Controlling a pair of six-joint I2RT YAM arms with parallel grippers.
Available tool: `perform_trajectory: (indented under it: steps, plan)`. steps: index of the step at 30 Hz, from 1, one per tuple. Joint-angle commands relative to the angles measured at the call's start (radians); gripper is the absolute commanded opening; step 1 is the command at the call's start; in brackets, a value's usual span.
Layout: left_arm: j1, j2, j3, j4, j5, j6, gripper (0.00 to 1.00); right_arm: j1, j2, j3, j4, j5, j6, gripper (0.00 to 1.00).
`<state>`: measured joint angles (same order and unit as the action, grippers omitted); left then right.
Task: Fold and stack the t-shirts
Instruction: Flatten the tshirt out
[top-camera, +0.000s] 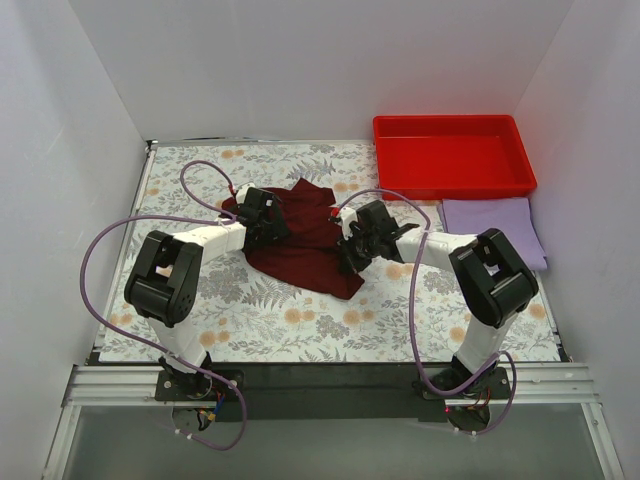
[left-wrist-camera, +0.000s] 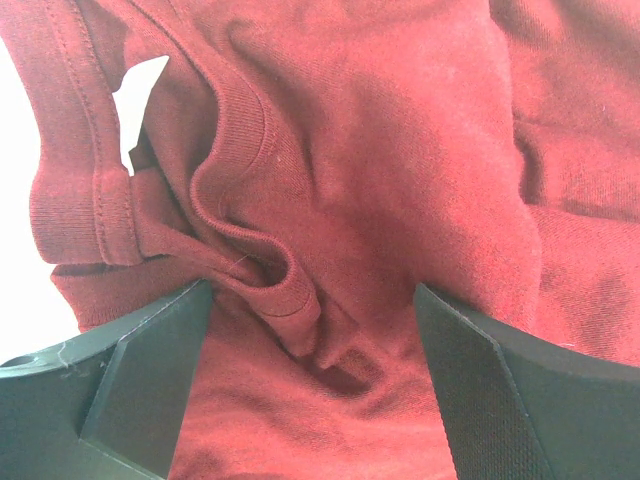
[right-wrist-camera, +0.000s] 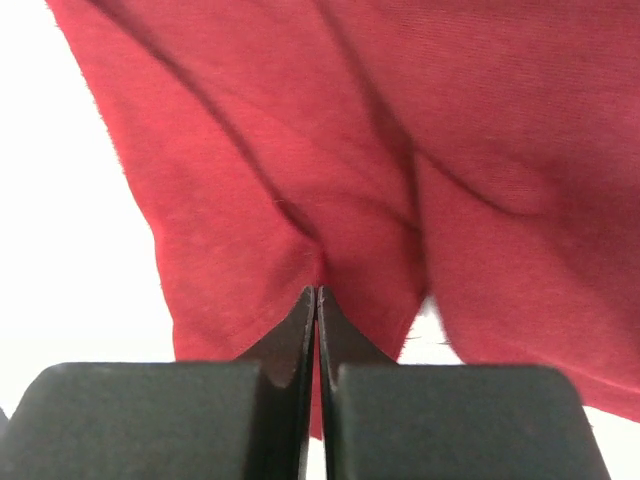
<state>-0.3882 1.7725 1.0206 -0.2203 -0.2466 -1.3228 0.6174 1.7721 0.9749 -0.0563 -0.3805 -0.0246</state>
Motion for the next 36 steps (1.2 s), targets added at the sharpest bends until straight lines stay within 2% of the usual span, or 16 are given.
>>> perform_trajectory:
  steps: [1,6,8,13,19,20,22,23,26,30,36]
  plan:
    - [0.008,0.031,-0.017,-0.082,0.023,0.000,0.82,0.013,-0.077,0.022,-0.007,-0.098,0.017,0.01]
    - [0.006,0.021,-0.017,-0.083,0.026,-0.007,0.82,0.109,-0.152,0.015,-0.008,-0.130,0.081,0.01]
    - [0.006,0.010,-0.019,-0.083,0.026,-0.009,0.82,0.189,-0.163,0.019,0.001,-0.133,0.110,0.01]
    - [0.006,-0.019,-0.025,-0.090,0.024,-0.007,0.82,0.401,-0.119,0.062,0.047,-0.196,0.189,0.01]
    - [0.008,-0.071,-0.060,-0.093,0.020,-0.012,0.82,0.530,-0.085,0.088,0.073,-0.213,0.204,0.01]
    - [0.006,-0.076,-0.069,-0.093,0.020,-0.013,0.82,0.536,-0.070,0.090,0.058,-0.234,0.200,0.01]
    - [0.008,-0.085,-0.076,-0.091,0.023,-0.016,0.82,0.550,-0.051,0.102,0.009,-0.284,0.170,0.13]
    - [0.008,-0.088,-0.083,-0.091,0.024,-0.018,0.82,0.551,-0.046,0.093,-0.025,-0.262,0.160,0.25]
    - [0.006,-0.090,-0.100,-0.087,0.021,-0.023,0.82,0.545,-0.095,0.056,-0.036,-0.130,0.144,0.43]
    - [0.011,-0.074,-0.103,-0.083,-0.012,-0.016,0.82,0.472,-0.177,0.012,-0.086,0.042,0.137,0.49]
    - [0.112,0.021,-0.015,-0.076,-0.029,0.020,0.82,0.294,-0.347,-0.116,-0.103,0.188,0.175,0.49]
